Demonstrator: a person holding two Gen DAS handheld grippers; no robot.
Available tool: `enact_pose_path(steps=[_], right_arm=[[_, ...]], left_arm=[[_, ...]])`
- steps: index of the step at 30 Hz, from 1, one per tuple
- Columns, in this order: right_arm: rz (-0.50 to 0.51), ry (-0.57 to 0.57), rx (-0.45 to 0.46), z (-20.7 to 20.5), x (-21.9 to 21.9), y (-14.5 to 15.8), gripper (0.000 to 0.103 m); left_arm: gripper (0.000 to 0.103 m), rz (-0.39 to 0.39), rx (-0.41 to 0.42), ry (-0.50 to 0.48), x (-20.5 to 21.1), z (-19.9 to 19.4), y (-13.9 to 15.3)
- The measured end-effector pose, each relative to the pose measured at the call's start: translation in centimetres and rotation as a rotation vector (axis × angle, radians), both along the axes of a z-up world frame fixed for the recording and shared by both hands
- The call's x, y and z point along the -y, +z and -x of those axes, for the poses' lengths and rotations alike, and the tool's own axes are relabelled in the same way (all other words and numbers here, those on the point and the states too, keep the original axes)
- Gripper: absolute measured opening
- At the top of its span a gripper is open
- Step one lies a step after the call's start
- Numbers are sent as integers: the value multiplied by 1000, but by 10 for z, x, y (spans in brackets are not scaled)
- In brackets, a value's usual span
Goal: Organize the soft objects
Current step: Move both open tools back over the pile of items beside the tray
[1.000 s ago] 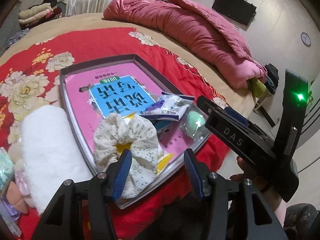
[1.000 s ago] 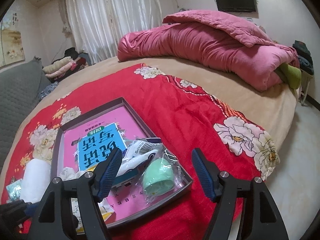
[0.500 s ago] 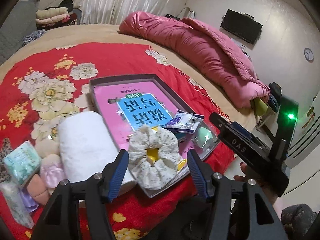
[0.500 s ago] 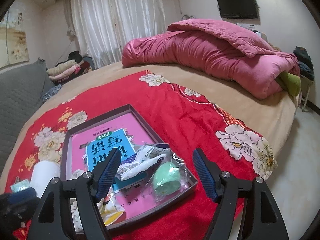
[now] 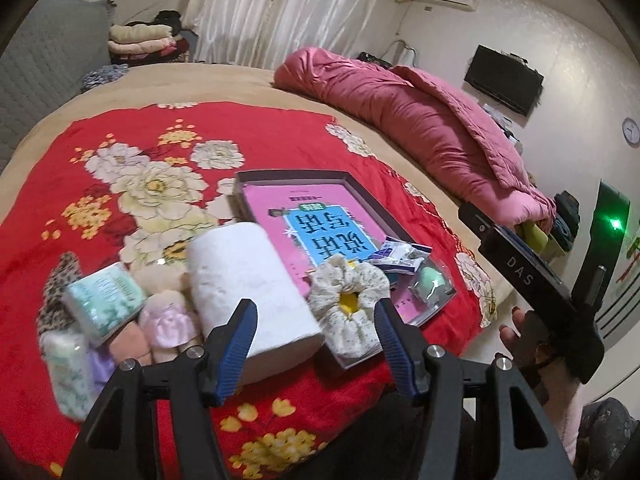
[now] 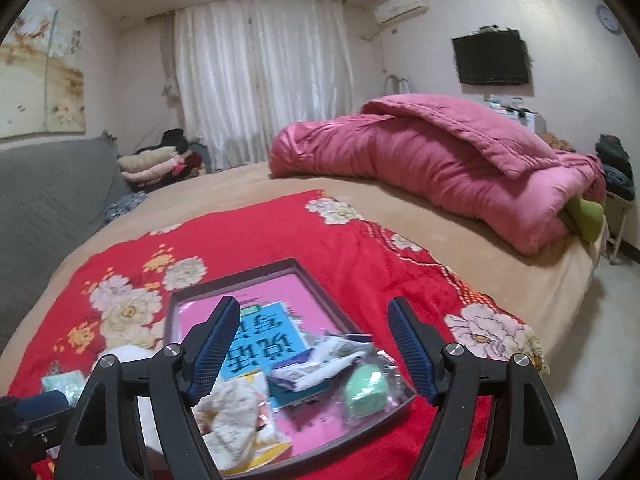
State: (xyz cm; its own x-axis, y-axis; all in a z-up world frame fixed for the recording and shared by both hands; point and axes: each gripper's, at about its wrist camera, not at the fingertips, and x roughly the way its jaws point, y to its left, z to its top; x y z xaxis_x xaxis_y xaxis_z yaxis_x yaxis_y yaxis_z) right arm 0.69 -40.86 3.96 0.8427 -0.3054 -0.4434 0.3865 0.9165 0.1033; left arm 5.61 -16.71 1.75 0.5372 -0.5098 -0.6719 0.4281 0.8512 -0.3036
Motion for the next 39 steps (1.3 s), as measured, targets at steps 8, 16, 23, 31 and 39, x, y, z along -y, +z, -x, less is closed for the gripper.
enact_pose_path(steps=[8, 16, 23, 31, 39], right_arm=[[60, 139, 11, 1, -52, 22, 77], [100, 324, 2, 0, -118, 34, 77], [135, 435, -41, 1, -165, 30, 77], [173, 552, -104, -5, -210, 16, 77], [203, 609, -156, -13, -236, 1, 77]], left_arm=[[61, 7, 12, 107, -59, 5, 4], [61, -24, -15, 229, -126, 12, -6], [61, -11, -78, 306, -175, 14, -23], [61, 27, -160, 311, -193, 7, -50], [61, 22, -203, 271, -185, -5, -70]])
